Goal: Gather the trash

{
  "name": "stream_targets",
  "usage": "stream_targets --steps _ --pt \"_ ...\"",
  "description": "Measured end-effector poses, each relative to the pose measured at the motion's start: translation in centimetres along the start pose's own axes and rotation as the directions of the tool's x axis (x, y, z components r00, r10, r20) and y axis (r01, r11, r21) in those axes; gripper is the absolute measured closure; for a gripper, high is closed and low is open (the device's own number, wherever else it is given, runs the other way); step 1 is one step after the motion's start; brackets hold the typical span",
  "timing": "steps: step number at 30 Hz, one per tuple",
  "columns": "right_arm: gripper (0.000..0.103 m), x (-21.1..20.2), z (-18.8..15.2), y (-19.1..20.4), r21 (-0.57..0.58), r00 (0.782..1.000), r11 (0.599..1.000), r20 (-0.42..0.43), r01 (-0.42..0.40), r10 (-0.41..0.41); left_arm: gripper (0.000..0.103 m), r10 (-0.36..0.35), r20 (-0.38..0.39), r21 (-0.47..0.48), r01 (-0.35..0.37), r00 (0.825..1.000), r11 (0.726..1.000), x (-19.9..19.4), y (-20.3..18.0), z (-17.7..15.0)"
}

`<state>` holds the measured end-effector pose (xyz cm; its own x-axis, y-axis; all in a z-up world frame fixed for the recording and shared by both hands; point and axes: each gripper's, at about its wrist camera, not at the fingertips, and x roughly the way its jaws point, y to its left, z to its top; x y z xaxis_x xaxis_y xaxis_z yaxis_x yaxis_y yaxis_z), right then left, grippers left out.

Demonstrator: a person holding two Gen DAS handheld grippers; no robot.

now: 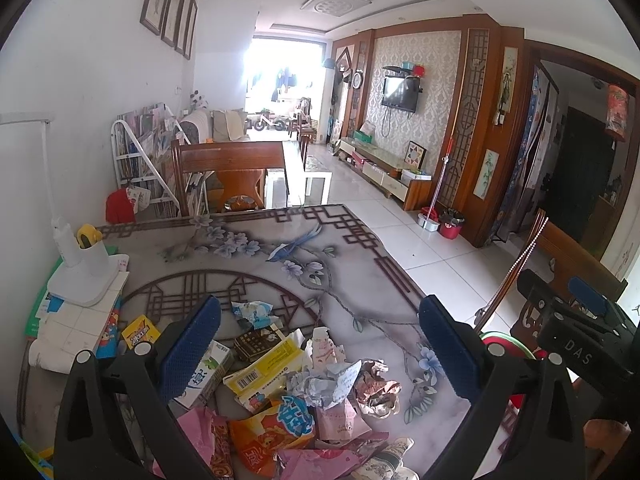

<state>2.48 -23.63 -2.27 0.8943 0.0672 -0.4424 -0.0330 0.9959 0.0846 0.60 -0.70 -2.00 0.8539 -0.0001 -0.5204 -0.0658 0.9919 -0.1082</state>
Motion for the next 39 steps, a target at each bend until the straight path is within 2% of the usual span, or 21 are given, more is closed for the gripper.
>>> stream_targets --steps 11,13,15,17,19,21,24,25,28,31,32,34,35,37,38,39 --pt "0.004 0.4 -0.2 0.1 0.001 0.999 1.000 -0.033 -0.002 0.002 0.008 0.022 -0.011 -0.016 -0.022 1.000 1.000 -0.1 1.0 -0.8" --pt "0.004 0.4 -0.3 0.2 -0.002 0.999 1.000 -0.041 -0.005 0.005 0.008 0.062 -0.038 -0.014 -0.062 0.997 0.998 -0.3 2.2 -1.6" --pt "0.004 0.5 -0.5 0.2 0.001 0.999 1.000 -0.049 -0.007 0.007 0.008 0.122 -0.095 -0.008 -0.124 0.988 0.992 -0.3 4.2 -3.2" --pt "0.004 0.7 -0.6 0.3 0.007 0.998 1.000 -0.061 -0.013 0.013 0.008 0.176 -0.172 -0.014 -0.181 0.969 0.983 -0.2 6.5 -5.1" --pt "0.004 1.0 -0.9 0.5 0.015 0.996 1.000 -0.084 -0.025 0.026 0.008 0.206 -0.276 -0.044 -0.226 0.939 0.973 -0.1 9.6 -7.8" --pt "0.004 1.3 -1.2 1.0 0.016 0.994 0.999 -0.104 -0.043 0.045 0.010 0.250 -0.363 -0.067 -0.293 0.898 0.954 -0.4 12.5 -10.5" --pt "0.004 1.6 -1.4 1.9 -0.002 0.991 0.998 -0.121 -0.065 0.064 0.013 0.315 -0.436 -0.054 -0.374 0.843 0.926 -1.2 15.4 -13.3" --pt "0.004 1.6 -1.5 2.2 -0.012 0.990 0.997 -0.125 -0.074 0.071 0.015 0.321 -0.455 -0.056 -0.386 0.831 0.921 -1.4 16.1 -14.0" --pt "0.003 1.7 -1.6 3.0 -0.029 0.987 0.995 -0.133 -0.093 0.088 0.016 0.332 -0.491 -0.068 -0.416 0.805 0.907 -1.7 17.5 -15.6" --pt "0.004 1.6 -1.6 3.4 -0.037 0.984 0.993 -0.143 -0.110 0.104 0.017 0.314 -0.510 -0.096 -0.415 0.801 0.905 -1.4 18.3 -16.3" --pt "0.004 1.6 -1.6 3.5 -0.040 0.984 0.993 -0.145 -0.114 0.107 0.019 0.299 -0.521 -0.112 -0.412 0.799 0.904 -1.0 18.5 -16.4" --pt "0.004 1.5 -1.7 3.6 -0.045 0.982 0.992 -0.151 -0.120 0.112 0.036 0.272 -0.540 -0.139 -0.403 0.796 0.905 -0.1 19.1 -17.2" --pt "0.004 1.5 -1.7 3.6 -0.047 0.981 0.991 -0.156 -0.124 0.115 0.042 0.261 -0.553 -0.144 -0.399 0.791 0.906 0.2 19.2 -17.6" --pt "0.003 1.9 -1.9 3.7 -0.052 0.973 0.988 -0.190 -0.142 0.130 0.062 0.232 -0.568 -0.166 -0.386 0.789 0.907 0.7 19.5 -18.2" --pt "0.003 2.4 -2.0 3.9 -0.053 0.961 0.985 -0.231 -0.166 0.150 0.069 0.218 -0.570 -0.184 -0.382 0.792 0.906 0.9 19.8 -18.4" --pt "0.003 2.7 -2.3 4.0 -0.052 0.951 0.981 -0.261 -0.186 0.167 0.084 0.222 -0.565 -0.196 -0.391 0.795 0.899 0.9 20.0 -18.5"
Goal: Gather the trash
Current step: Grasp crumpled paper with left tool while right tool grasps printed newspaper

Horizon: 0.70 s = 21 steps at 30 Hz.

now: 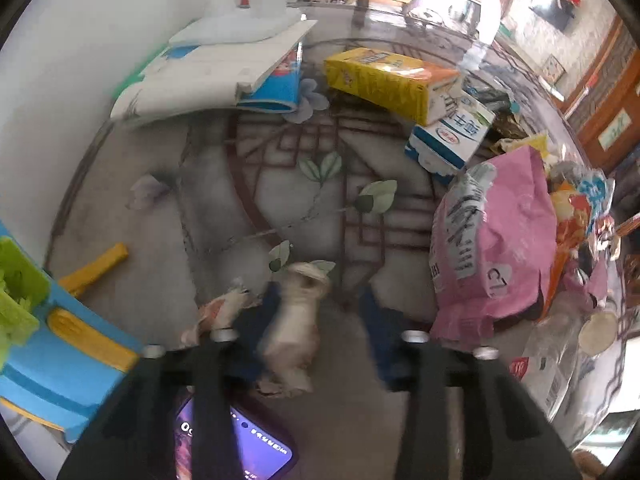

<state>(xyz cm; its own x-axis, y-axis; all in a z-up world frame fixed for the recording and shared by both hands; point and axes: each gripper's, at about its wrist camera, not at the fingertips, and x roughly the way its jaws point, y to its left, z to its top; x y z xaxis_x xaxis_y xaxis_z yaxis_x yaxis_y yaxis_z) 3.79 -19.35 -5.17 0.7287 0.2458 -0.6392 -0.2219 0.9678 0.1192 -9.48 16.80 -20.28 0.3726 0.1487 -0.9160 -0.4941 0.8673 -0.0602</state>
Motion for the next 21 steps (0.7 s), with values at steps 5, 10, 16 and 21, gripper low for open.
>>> stream_targets --steps 5,10,16,21 --pt "0.004 3.5 -1.9 0.9 0.002 0.965 0.990 -0.222 -0.142 0.139 0.095 -0.077 0.050 -0.028 0.078 0.996 0.997 -0.8 -0.6 1.1" --pt "0.004 6.3 -5.5 2.3 -0.010 0.892 0.979 -0.413 -0.205 0.183 0.095 -0.145 0.128 0.009 0.145 0.981 0.989 -2.8 -2.8 2.4" --pt "0.004 8.1 -8.9 2.0 0.050 0.820 0.974 -0.532 -0.221 0.214 0.095 -0.183 0.263 0.044 0.177 0.947 0.983 -6.8 -4.3 4.5" --pt "0.004 9.5 -11.0 2.6 0.068 0.759 0.967 -0.607 -0.246 0.235 0.095 -0.218 0.323 0.063 0.209 0.921 0.976 -9.2 -5.2 5.8"
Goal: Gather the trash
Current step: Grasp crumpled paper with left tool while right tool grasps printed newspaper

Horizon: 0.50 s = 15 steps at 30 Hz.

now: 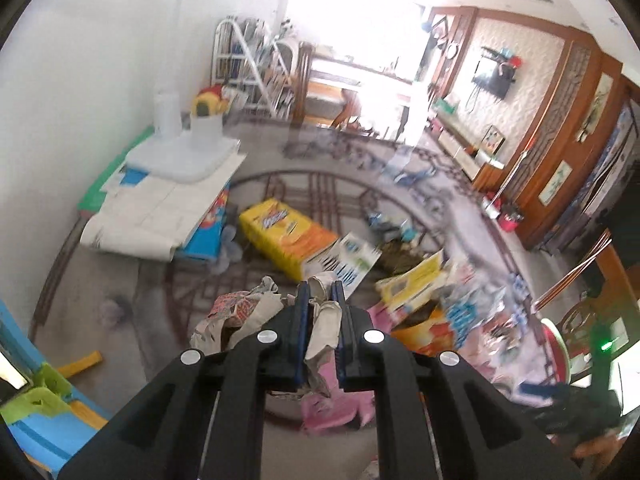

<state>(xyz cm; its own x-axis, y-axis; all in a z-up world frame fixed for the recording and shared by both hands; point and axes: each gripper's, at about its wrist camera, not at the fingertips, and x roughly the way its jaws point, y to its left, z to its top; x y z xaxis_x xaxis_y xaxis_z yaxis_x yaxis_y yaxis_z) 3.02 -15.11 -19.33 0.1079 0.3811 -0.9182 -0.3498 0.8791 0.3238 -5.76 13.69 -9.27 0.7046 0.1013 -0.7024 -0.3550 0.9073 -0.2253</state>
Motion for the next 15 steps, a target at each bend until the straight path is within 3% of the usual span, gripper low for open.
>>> stream_targets --steps 3,7,9,11,13,15 --pt "0.004 1.4 -0.3 0.1 -0.021 0.999 1.000 -0.046 0.020 -0.021 0.095 -0.032 0.008 0.007 0.032 0.999 0.999 -0.5 -1.1 0.2" --pt "0.005 1.8 -0.4 0.3 -0.033 0.999 0.999 -0.037 0.007 -0.008 0.095 -0.071 0.011 0.042 0.070 0.997 0.997 -0.6 -3.2 0.2" --pt "0.017 1.5 -0.3 0.5 -0.052 1.000 0.999 -0.021 0.004 -0.005 0.095 -0.098 0.008 0.045 0.098 0.995 0.994 -0.4 -4.3 0.2" --pt "0.040 1.3 -0.2 0.3 -0.056 1.000 0.998 -0.014 -0.006 0.005 0.095 -0.125 0.007 0.054 0.124 0.992 0.991 -0.4 -5.4 0.1" --pt "0.050 0.8 -0.2 -0.1 -0.043 0.999 0.998 -0.006 -0.052 0.052 0.095 -0.149 0.005 0.077 0.148 0.989 0.986 -0.3 -6.8 0.1" --pt "0.054 0.2 0.1 -0.4 -0.038 0.998 0.997 0.009 -0.064 0.065 0.095 -0.175 0.000 0.094 0.174 0.985 0.980 -0.2 -8.2 0.1"
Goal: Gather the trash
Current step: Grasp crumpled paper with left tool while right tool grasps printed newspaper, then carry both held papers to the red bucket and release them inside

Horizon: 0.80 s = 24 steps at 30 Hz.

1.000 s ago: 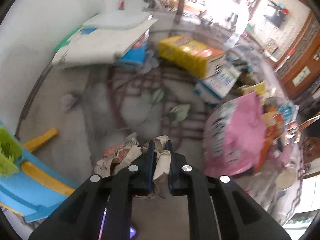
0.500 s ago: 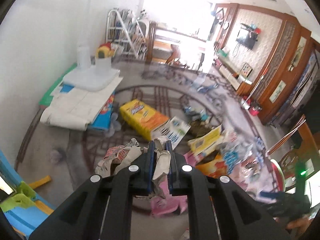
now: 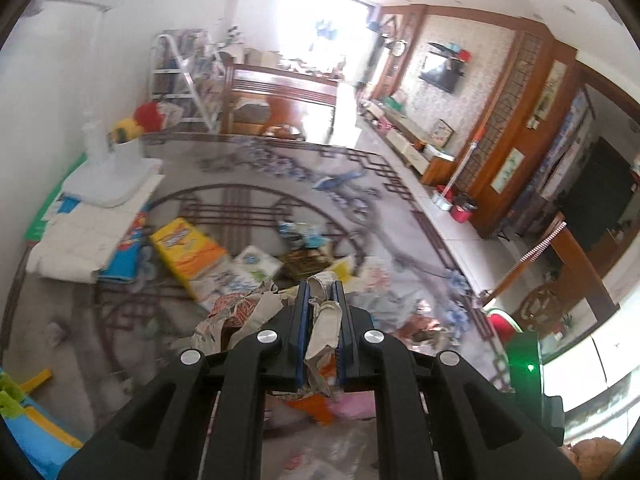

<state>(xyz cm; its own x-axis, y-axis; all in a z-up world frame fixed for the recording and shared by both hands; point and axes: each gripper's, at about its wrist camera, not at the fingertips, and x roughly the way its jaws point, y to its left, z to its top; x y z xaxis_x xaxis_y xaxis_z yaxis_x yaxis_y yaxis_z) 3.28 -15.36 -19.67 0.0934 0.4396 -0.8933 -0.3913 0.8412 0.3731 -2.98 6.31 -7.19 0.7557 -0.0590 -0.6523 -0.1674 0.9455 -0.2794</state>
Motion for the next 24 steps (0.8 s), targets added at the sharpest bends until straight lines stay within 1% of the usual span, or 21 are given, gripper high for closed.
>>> stream_targets --steps 1,2,4,11,14,16,19,21,22,23,24 --pt "0.059 -0.4 0.1 -0.2 0.005 1.000 1.000 0.012 -0.005 0.005 0.095 -0.010 0.000 0.007 0.010 1.000 1.000 0.1 -0.6 0.1" --pt "0.061 -0.8 0.2 -0.4 0.012 1.000 1.000 0.023 -0.009 0.009 0.095 -0.017 -0.001 0.013 0.017 1.000 1.000 0.2 -1.0 0.1" --pt "0.062 -1.9 0.2 -1.2 0.029 0.998 0.999 0.055 -0.019 0.017 0.095 -0.037 -0.003 0.025 0.037 0.999 0.999 0.5 -2.1 0.3" --pt "0.063 -6.7 0.1 -4.5 0.078 0.986 0.997 0.166 -0.012 -0.001 0.095 -0.100 -0.044 0.061 0.103 0.994 0.993 2.2 -6.1 0.4" --pt "0.063 -9.0 0.1 -6.4 0.105 0.977 0.994 0.212 0.008 -0.030 0.095 -0.144 -0.079 0.071 0.150 0.986 0.986 3.2 -8.8 0.2" --pt "0.063 -10.9 0.0 -8.4 0.137 0.965 0.990 0.257 0.024 -0.059 0.095 -0.163 -0.091 0.094 0.172 0.982 0.981 3.8 -10.7 0.1" --pt "0.063 -13.1 -0.9 -11.6 0.187 0.948 0.982 0.304 0.041 -0.097 0.095 -0.214 -0.122 0.133 0.230 0.969 0.964 5.0 -14.7 -0.2" --pt "0.063 -14.8 -1.5 -14.5 0.236 0.934 0.970 0.332 0.057 -0.136 0.095 -0.244 -0.143 0.152 0.265 0.959 0.952 5.9 -17.0 -0.4" --pt "0.063 -15.3 -1.7 -15.6 0.256 0.929 0.965 0.338 0.061 -0.148 0.095 -0.261 -0.156 0.163 0.285 0.953 0.945 6.5 -18.3 -0.6" --pt "0.063 -16.1 -1.9 -17.7 0.294 0.923 0.954 0.346 0.062 -0.167 0.095 -0.274 -0.171 0.173 0.303 0.946 0.937 7.0 -19.6 -0.8" --pt "0.063 -16.6 -2.3 -19.2 0.321 0.920 0.945 0.349 0.061 -0.178 0.095 -0.302 -0.196 0.178 0.336 0.933 0.925 7.9 -21.5 -1.1"
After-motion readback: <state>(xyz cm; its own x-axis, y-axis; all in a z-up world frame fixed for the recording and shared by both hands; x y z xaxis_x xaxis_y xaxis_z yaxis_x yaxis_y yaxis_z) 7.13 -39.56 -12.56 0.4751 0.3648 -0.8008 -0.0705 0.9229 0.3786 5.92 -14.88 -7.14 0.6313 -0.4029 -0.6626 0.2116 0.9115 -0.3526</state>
